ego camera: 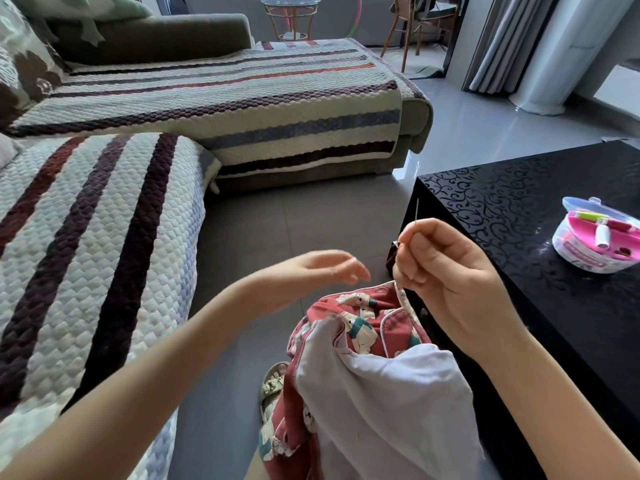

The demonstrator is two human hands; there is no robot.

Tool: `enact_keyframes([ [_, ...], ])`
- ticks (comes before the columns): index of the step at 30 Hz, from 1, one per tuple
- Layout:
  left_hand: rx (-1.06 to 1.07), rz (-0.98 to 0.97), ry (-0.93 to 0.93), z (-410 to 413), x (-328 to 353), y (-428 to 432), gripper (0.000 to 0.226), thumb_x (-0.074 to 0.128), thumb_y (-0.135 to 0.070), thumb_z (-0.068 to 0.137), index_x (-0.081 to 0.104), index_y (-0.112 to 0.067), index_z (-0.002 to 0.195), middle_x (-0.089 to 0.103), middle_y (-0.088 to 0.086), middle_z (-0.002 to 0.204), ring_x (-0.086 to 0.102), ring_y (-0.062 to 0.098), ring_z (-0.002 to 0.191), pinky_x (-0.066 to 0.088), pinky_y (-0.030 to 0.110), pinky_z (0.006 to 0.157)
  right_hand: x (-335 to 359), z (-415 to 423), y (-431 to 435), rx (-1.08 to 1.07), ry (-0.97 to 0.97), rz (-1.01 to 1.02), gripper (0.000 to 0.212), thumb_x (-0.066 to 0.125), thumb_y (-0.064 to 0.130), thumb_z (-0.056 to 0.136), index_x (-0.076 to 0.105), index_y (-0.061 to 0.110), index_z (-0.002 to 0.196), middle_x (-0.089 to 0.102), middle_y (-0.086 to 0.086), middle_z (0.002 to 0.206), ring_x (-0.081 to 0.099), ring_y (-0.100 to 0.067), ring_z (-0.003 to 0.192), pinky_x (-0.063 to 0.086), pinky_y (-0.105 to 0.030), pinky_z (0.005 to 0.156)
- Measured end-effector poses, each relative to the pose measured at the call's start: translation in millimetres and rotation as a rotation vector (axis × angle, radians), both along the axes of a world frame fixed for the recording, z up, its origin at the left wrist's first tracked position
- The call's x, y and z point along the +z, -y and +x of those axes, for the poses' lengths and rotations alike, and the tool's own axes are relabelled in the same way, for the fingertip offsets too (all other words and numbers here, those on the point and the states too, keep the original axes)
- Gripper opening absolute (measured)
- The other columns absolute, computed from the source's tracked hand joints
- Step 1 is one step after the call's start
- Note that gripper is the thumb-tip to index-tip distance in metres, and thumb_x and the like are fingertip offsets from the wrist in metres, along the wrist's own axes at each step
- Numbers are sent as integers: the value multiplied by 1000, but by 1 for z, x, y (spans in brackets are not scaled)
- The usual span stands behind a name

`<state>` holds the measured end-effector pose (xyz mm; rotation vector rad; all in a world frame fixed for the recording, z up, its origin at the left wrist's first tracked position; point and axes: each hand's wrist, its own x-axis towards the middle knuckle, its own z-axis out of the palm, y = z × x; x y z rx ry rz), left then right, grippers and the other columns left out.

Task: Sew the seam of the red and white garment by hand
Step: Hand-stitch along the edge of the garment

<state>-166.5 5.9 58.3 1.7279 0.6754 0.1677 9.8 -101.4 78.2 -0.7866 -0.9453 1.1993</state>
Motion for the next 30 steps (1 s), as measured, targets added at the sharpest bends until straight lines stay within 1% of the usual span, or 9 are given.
enact_keyframes([
  [3,-125,-55,-134,-7,-14,6,34,59,-33,86,64,-16,116,66,-5,108,61,8,100,46,18,86,5,9,2,59,-60,17,11,66,21,77,65,10,80,48,-4,61,37,-13,56,36,-20,53],
  [8,-66,-160,-87,-19,-20,13,7,75,-16,76,73,-23,75,63,-9,71,57,3,67,45,15,65,5,22,0,103,-93,-10,14,67,21,78,63,9,82,50,-3,61,38,-13,55,38,-21,53],
  [10,-4,-168,-11,-23,-21,16,18,76,-7,78,72,-22,68,61,-11,65,55,1,62,43,13,60,5,24,-2,50,-85,-47,9,58,17,83,63,10,79,50,-4,59,40,-13,54,39,-21,51],
  [13,108,-136,29,-29,-22,23,8,79,-17,74,73,-12,73,62,-3,67,56,8,64,43,18,60,-1,34,-8,-92,31,-165,17,49,12,90,61,12,78,58,-6,60,50,-15,53,46,-24,51],
  [16,208,-279,89,-34,-20,37,3,75,-11,72,75,-10,75,68,2,70,63,10,63,50,19,58,-17,51,-21,-266,140,-363,20,45,10,98,59,12,84,68,-4,65,67,-17,61,58,-28,61],
  [22,329,-397,127,-48,-16,58,4,77,-14,65,74,-12,65,66,1,62,61,8,54,49,17,53,-64,102,-48,-328,-602,-605,28,39,8,101,55,5,78,68,-8,64,71,-18,61,60,-32,60],
  [25,329,-429,146,-58,-12,65,5,76,-13,66,72,-10,63,64,1,59,60,7,51,48,16,50,-95,133,-62,-458,-768,-650,30,37,4,99,51,5,72,57,-2,50,58,-11,41,50,-20,43],
  [27,313,-436,145,-63,-10,68,22,89,-23,55,73,-10,65,65,3,61,61,8,53,49,17,51,-111,145,-67,-595,-578,-710,29,32,-7,91,42,12,71,41,1,43,39,-6,30,30,-11,35],
  [30,288,-448,146,-66,-8,72,47,94,-43,40,75,-11,67,67,3,63,63,9,56,51,18,54,-114,122,-63,-682,75,-762,30,33,-2,97,45,15,75,32,-1,58,29,-2,29,21,-13,34],
])
